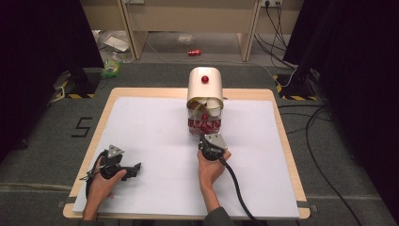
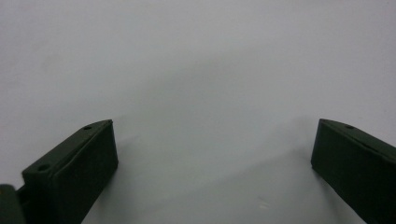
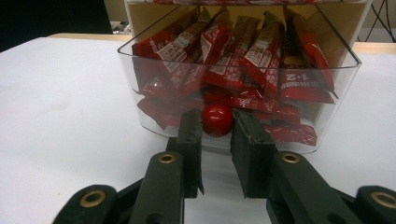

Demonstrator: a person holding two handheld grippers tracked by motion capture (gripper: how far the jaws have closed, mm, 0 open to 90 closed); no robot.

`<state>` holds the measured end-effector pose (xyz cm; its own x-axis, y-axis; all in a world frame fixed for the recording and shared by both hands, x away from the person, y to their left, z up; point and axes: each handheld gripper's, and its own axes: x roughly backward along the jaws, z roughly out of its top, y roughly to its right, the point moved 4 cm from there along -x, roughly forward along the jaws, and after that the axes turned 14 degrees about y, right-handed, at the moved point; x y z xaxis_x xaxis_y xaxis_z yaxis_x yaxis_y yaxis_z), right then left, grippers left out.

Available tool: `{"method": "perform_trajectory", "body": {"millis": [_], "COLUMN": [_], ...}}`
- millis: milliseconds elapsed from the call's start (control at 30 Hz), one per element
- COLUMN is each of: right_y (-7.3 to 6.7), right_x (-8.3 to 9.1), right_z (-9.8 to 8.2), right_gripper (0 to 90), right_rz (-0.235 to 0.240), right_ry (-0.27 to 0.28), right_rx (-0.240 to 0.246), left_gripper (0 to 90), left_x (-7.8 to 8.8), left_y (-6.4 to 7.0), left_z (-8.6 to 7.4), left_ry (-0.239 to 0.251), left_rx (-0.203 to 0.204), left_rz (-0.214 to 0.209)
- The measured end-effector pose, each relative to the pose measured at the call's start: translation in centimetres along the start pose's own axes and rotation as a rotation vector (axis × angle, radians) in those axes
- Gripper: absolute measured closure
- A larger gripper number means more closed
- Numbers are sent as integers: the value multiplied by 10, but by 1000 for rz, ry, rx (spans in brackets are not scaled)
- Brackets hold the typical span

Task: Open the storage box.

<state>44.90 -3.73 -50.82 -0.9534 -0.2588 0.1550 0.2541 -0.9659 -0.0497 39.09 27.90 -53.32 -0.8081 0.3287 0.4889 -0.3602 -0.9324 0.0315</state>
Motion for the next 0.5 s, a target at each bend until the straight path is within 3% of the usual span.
{"method": "perform_trajectory", "body": {"millis": [133,333,400,500], "right_y": [-1,-1,-1,-3], "right_x": [2,7,14,20], "right_z": [0,-1,1,0], "right_gripper": [738,744,900,900], "right_rz": [0,5,22,60], "right_ry": [-2,3,33,25], "right_rx": [19,10,20,25], "left_gripper": [0,0,0,0], "left_x": [0,0,0,0], "left_y": [0,0,0,0], "left_z": [0,0,0,0], "left_ry": [0,0,0,1], "left_rx": [0,0,0,-1], "left_rz": [0,0,0,0]}}
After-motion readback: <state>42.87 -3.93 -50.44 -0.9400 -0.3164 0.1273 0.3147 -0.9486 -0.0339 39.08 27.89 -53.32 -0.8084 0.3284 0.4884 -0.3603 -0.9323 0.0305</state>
